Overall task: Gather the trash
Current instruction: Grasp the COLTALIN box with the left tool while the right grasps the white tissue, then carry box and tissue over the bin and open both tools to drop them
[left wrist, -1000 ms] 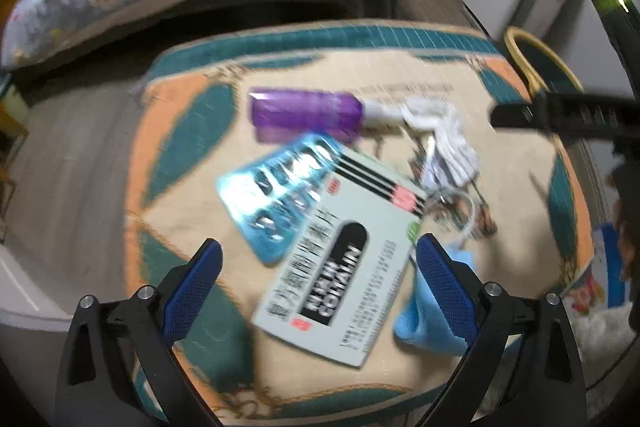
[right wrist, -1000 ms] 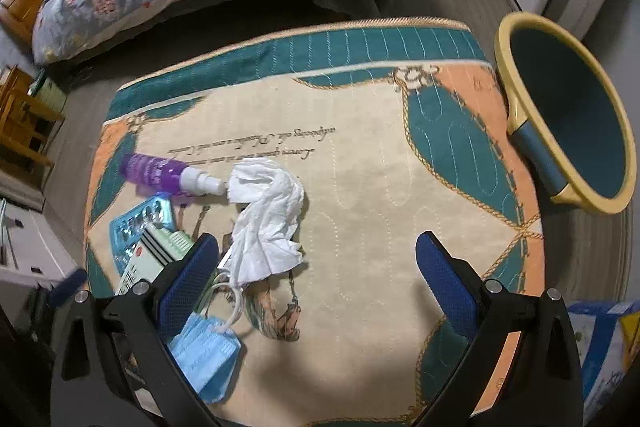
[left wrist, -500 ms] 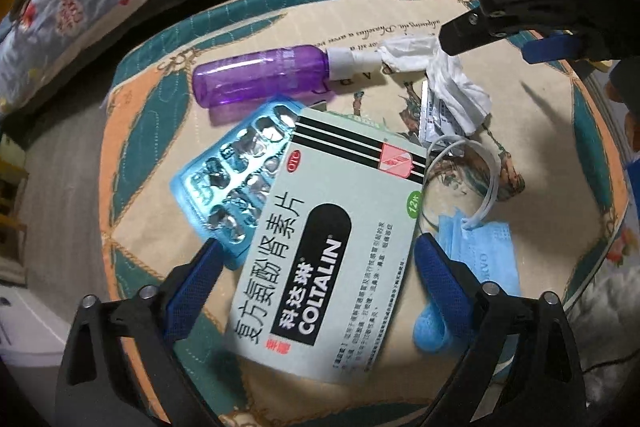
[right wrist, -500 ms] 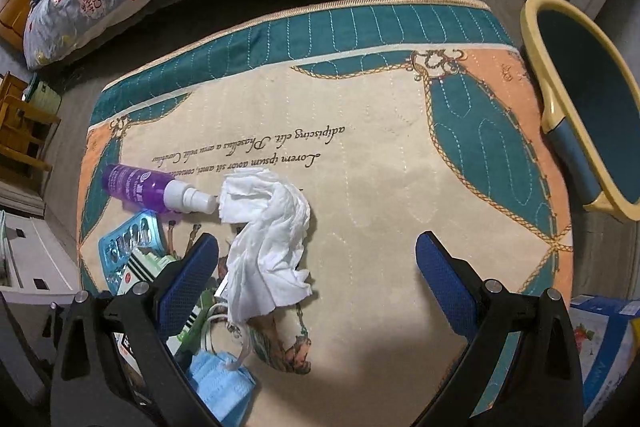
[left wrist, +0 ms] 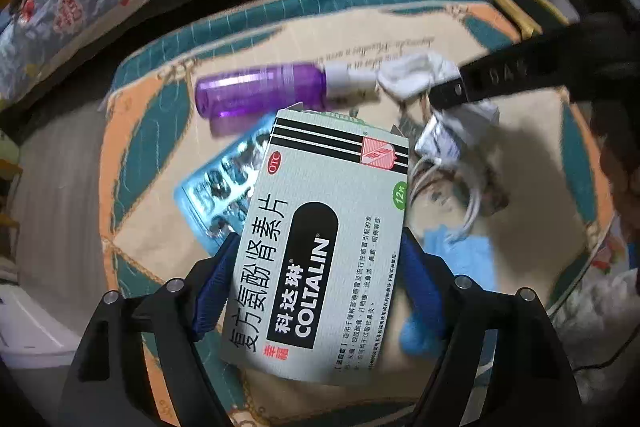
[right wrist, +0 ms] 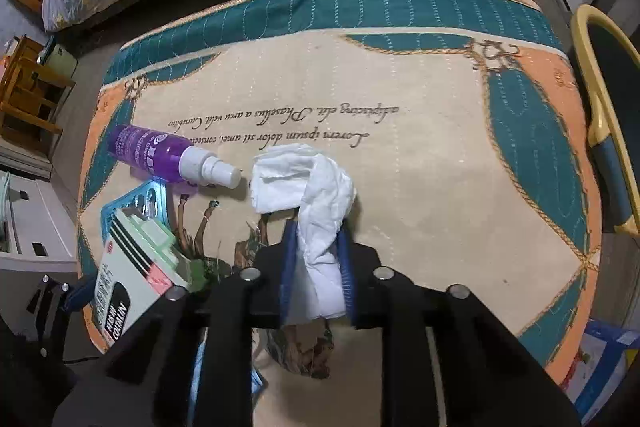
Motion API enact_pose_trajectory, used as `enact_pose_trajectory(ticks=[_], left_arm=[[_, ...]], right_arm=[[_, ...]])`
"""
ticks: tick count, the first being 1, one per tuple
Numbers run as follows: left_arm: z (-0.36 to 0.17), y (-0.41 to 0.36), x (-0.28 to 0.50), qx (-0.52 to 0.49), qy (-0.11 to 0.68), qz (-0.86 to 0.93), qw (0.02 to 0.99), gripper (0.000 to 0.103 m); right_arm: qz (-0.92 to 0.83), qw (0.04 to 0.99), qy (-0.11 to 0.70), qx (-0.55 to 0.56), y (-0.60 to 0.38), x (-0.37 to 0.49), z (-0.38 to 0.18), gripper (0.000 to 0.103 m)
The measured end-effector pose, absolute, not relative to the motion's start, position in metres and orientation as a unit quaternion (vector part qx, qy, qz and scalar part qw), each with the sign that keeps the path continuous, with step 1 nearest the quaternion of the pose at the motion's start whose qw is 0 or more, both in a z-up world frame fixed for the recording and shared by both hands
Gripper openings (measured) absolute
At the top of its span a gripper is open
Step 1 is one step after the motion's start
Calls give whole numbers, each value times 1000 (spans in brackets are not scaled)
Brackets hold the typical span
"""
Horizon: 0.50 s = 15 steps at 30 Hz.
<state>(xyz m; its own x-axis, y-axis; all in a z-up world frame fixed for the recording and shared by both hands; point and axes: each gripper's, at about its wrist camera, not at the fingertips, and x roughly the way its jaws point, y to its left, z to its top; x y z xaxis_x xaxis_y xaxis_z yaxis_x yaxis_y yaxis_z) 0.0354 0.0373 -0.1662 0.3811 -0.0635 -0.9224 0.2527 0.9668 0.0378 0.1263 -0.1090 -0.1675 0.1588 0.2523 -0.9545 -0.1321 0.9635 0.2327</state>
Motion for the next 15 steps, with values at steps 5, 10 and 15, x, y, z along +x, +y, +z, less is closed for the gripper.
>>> enact_pose_trajectory(ticks=[5,10,15], left_arm=[[-147,39,36,72,525,-90,843,77],[-105,27,41,54,490,-92,865,77],[-40,0,48,67,445,-123,884,77]], right_arm=[[131,772,614,96,-130,124,-143,16],[139,790,581,141,-165,121,-102,14],[152,827,521,151,-199,110,-33,14]])
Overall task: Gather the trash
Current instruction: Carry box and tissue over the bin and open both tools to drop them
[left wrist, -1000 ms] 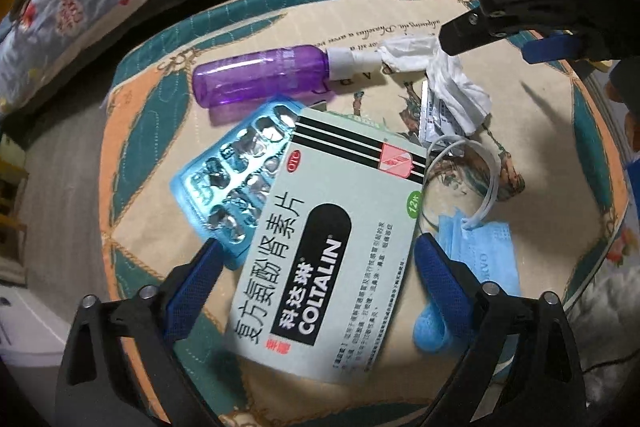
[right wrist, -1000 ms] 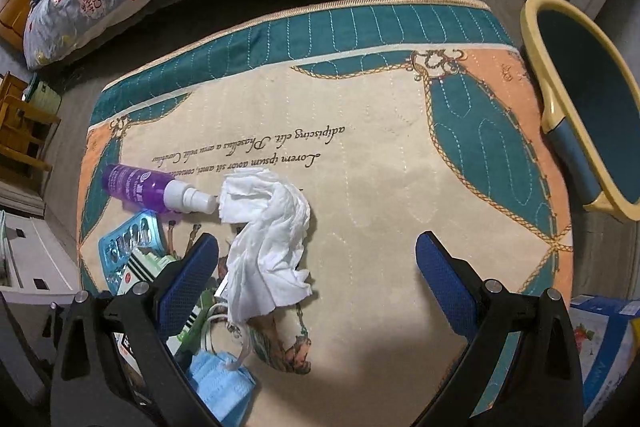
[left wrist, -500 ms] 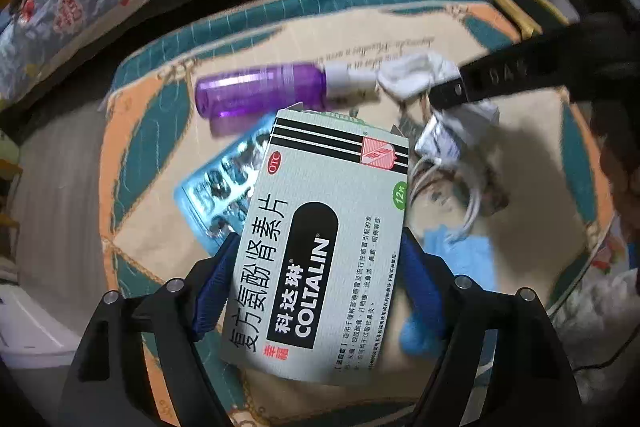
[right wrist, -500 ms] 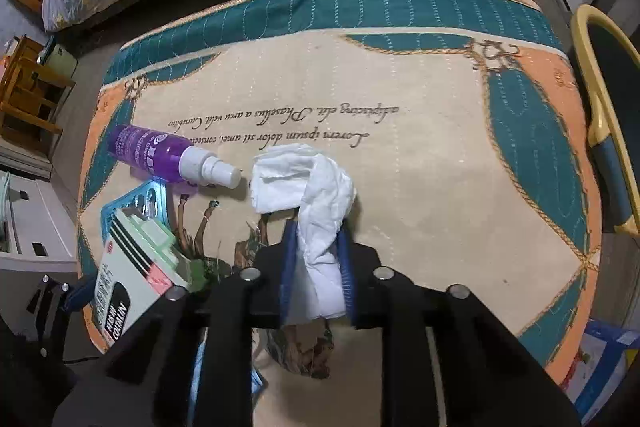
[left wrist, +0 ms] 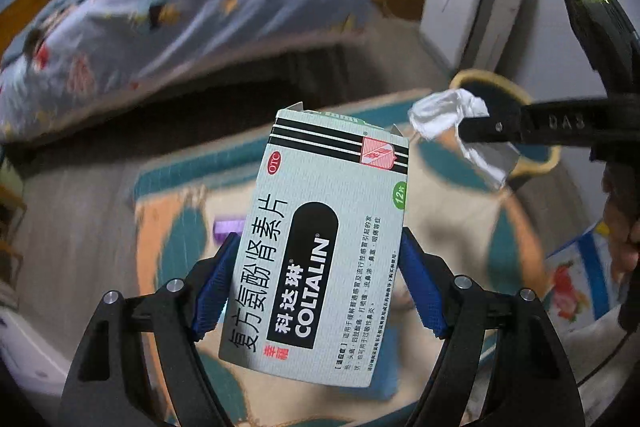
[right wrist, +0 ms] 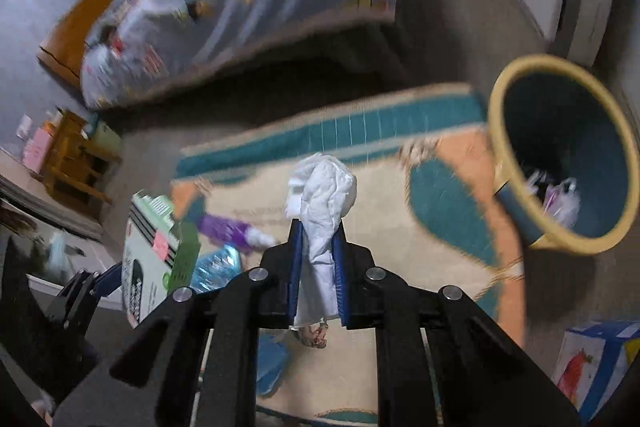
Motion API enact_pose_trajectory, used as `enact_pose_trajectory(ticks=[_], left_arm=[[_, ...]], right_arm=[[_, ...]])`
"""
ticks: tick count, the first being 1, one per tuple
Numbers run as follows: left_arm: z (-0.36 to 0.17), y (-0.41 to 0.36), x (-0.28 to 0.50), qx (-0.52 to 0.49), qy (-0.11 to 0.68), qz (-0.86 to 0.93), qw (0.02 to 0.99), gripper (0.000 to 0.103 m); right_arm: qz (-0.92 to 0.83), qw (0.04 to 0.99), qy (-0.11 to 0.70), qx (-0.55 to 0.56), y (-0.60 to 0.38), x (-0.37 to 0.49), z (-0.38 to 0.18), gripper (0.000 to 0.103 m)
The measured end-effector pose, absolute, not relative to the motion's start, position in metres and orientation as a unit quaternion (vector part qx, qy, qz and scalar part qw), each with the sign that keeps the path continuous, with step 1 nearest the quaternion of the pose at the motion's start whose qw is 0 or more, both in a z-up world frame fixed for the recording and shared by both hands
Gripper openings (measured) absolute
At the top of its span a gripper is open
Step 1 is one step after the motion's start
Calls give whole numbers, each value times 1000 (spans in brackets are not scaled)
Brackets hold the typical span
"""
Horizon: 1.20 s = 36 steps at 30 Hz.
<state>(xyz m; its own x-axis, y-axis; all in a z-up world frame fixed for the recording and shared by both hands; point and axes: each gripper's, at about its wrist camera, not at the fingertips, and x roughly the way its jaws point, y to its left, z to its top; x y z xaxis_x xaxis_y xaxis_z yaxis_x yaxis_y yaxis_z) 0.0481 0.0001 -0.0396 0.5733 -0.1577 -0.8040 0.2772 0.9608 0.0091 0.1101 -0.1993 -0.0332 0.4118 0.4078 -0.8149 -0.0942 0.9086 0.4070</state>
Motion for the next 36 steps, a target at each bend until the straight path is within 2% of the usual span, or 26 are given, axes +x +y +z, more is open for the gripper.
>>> enact_pose_trajectory(ticks=[4,7,13,23,36], left_arm=[[-1,-29,54,82,418,-156,891,77],[11,-56,58,105,405,-180,890,77],[3,-101,72,58,412,-226,881,77],[-22,-177,88,89,420,-262,864,77],[-46,-220,110,96,430,-282,852,78]], right_arm=[[141,862,463,149,-242,95,16,14],[117,879,439,147,-274,88,31,14],[77,876,449,158,-321,92,14,14],[27,859,470,201,-391,110,-23,14],[-6,847,484,220,-442,123,-54,14]])
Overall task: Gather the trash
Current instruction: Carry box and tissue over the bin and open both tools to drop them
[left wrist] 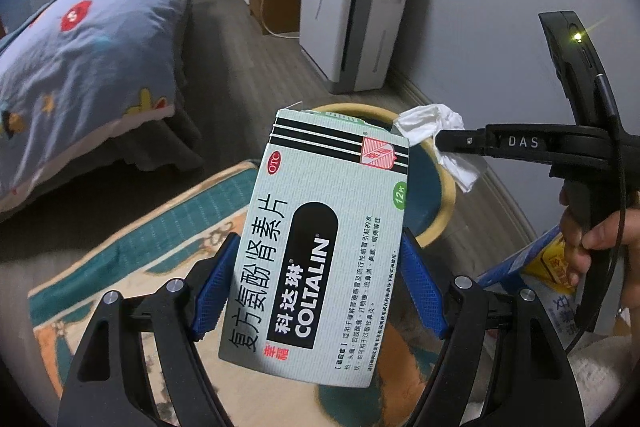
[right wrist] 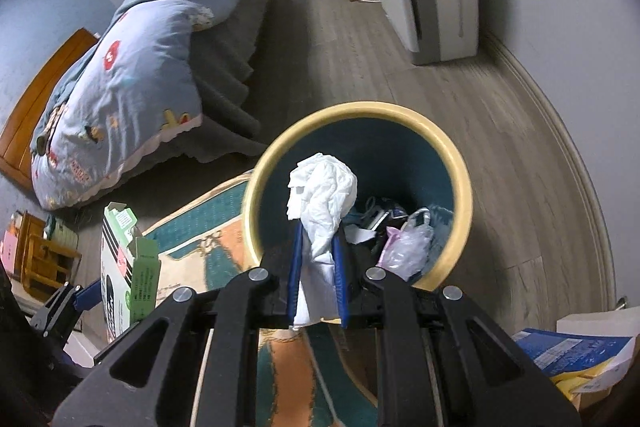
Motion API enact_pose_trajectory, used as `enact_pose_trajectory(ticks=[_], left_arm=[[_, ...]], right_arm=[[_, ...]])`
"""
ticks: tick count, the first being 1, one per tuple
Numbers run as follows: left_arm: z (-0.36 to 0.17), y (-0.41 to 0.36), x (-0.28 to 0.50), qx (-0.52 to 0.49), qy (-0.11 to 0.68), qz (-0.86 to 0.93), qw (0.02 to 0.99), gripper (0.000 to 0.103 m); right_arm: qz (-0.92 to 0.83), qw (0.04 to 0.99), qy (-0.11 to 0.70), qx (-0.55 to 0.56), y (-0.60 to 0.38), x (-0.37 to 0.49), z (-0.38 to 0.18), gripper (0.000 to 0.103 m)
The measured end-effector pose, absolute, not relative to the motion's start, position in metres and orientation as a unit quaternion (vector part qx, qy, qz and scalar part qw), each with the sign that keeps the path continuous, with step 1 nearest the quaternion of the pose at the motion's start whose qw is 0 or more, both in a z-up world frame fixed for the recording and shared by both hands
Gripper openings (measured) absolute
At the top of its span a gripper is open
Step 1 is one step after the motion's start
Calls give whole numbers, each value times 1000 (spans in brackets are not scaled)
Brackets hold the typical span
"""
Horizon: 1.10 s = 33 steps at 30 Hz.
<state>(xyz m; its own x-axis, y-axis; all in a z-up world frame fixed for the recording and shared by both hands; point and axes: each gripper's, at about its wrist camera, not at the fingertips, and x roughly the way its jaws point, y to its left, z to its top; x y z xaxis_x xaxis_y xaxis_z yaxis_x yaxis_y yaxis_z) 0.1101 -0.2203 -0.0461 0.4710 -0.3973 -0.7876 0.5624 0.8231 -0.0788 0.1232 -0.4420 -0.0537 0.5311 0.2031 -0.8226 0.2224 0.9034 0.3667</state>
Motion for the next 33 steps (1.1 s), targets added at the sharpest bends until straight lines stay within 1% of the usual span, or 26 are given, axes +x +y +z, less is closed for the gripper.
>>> enact_pose_trajectory(ticks=[11,19,27,33], left_arm=[[-66,-259,118,96,432,-303,844,78],[-87,-285,130,112,435,-291,845,78],[-102,-288,153,104,427,-261,859,78],[-99,-290,155,100,409,-265,867,78]], right_arm=[[-48,828,494,259,-479,117,-81,14],[-64,828,491,263,-485,121,-92,14],[-62,838,475,260,-485,124,-90,14],[-57,850,451,265,-485,128,-84,15]])
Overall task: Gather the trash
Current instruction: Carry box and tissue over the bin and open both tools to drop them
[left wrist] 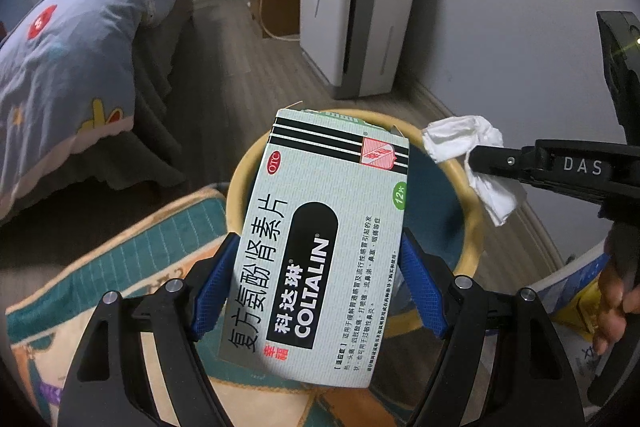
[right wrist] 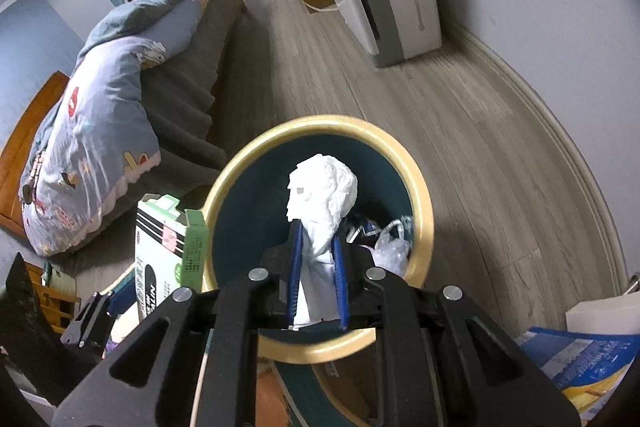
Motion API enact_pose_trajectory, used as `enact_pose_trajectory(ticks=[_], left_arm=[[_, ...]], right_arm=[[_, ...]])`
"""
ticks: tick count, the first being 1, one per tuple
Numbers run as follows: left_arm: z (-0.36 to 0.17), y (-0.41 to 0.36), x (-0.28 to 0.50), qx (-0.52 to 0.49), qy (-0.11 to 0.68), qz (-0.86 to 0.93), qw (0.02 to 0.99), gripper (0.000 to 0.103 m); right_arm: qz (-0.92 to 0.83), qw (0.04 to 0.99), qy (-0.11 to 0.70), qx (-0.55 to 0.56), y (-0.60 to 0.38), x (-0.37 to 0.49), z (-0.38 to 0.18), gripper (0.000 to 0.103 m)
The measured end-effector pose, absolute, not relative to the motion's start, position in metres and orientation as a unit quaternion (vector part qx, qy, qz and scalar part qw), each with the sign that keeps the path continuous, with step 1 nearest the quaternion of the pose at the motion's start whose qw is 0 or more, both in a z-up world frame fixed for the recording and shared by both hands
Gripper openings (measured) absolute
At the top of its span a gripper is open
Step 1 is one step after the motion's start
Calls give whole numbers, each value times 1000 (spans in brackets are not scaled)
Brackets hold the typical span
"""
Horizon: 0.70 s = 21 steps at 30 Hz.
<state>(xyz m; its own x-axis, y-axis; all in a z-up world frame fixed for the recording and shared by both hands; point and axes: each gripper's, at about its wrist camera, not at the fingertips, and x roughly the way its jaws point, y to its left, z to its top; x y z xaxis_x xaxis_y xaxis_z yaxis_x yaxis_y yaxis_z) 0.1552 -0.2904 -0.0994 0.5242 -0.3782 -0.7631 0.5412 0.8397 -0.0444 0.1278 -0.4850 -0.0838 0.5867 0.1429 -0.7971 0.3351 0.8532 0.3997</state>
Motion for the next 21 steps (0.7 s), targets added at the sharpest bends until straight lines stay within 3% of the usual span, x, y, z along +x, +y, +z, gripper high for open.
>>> enact_pose_trajectory(ticks=[1,3,5,16,21], left_arm=[[-99,-291,155,98,407,-267,868,79],[-97,-292,154,94,404,-273,868,82],[-96,-292,153,98,400,-271,870,90],[-94,-278,150,106,411,-258,868,93],[-78,-257,138,100,402,-252,875,94]], right_arm=[[-57,854,445,263,-485,128,-81,16],[-59,860,437,258,-484,129,-78,27],[-64,864,431,252,-483,129,-75,59],[-77,858,433,264,-485,131,-73,93],[-68,862,430,259,-473,130,-64,97]])
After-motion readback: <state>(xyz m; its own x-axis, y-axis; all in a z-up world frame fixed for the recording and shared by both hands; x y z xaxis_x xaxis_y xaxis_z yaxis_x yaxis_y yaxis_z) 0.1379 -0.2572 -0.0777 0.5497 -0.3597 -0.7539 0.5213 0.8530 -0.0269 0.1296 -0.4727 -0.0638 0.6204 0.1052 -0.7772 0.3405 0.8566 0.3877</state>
